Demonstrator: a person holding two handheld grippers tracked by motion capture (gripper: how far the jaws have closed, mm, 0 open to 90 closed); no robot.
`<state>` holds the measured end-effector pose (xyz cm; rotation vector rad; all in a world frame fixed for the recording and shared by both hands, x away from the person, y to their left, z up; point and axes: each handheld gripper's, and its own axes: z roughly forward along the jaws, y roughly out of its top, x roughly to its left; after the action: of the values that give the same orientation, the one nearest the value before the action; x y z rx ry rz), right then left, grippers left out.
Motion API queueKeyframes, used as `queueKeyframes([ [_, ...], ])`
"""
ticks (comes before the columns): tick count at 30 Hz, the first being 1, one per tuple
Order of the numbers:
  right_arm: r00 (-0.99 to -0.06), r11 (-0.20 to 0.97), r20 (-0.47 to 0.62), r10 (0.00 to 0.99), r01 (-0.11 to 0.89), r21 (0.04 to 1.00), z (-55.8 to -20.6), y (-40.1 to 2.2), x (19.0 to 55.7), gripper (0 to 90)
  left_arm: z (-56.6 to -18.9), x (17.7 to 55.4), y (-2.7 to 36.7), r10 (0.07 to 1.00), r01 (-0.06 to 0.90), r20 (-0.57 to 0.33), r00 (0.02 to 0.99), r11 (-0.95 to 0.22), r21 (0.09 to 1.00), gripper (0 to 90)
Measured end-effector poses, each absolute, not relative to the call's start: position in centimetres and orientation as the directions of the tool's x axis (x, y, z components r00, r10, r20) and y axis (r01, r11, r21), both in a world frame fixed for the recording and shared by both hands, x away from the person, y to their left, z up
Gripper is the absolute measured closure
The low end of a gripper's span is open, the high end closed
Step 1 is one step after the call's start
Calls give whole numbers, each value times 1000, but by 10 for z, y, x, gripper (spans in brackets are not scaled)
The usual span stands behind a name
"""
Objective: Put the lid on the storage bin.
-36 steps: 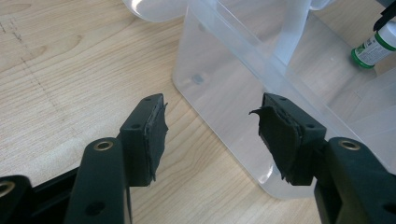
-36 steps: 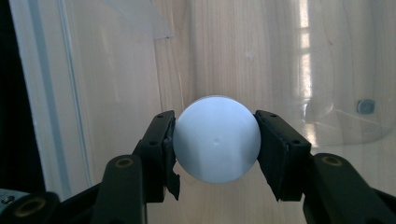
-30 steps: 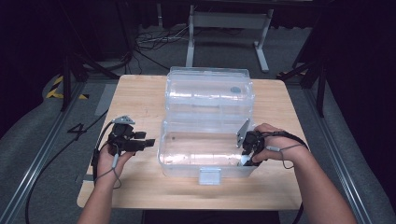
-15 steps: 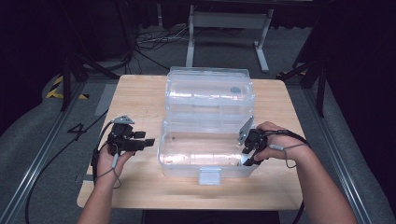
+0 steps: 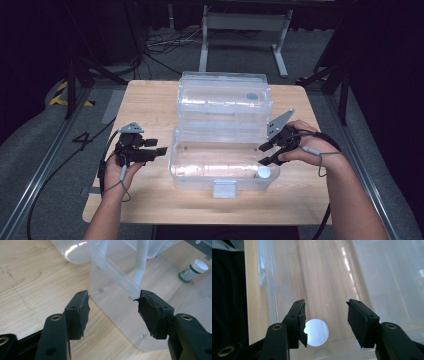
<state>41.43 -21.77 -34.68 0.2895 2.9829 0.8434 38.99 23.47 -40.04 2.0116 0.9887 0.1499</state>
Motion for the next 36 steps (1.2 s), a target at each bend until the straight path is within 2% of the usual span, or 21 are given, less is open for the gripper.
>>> queueKeyframes([
  [8, -965, 756, 28, 259, 221, 616, -330, -219, 423, 517, -397, 384, 236, 662, 566, -260, 703, -300, 767, 428],
  [16, -957, 684, 13, 289, 216, 697, -305, -208, 433, 515, -393, 372, 236, 647, 535, -228, 728, -328, 778, 428],
  [21, -945, 636, -26, 327, 200, 745, -292, -199, 445, 515, -393, 366, 235, 635, 542, -246, 733, -326, 774, 417],
  [25, -938, 611, -33, 345, 198, 767, -287, -193, 459, 518, -392, 363, 235, 610, 542, -259, 749, -338, 770, 415],
  [28, -927, 605, -45, 372, 206, 769, -286, -190, 469, 519, -391, 359, 234, 584, 533, -269, 766, -343, 773, 456],
  [31, -910, 615, -67, 410, 221, 757, -288, -188, 480, 517, -388, 356, 232, 567, 524, -269, 779, -353, 775, 470],
  [36, -912, 637, -40, 408, 253, 728, -298, -184, 493, 515, -387, 353, 228, 555, 514, -262, 790, -365, 776, 489],
])
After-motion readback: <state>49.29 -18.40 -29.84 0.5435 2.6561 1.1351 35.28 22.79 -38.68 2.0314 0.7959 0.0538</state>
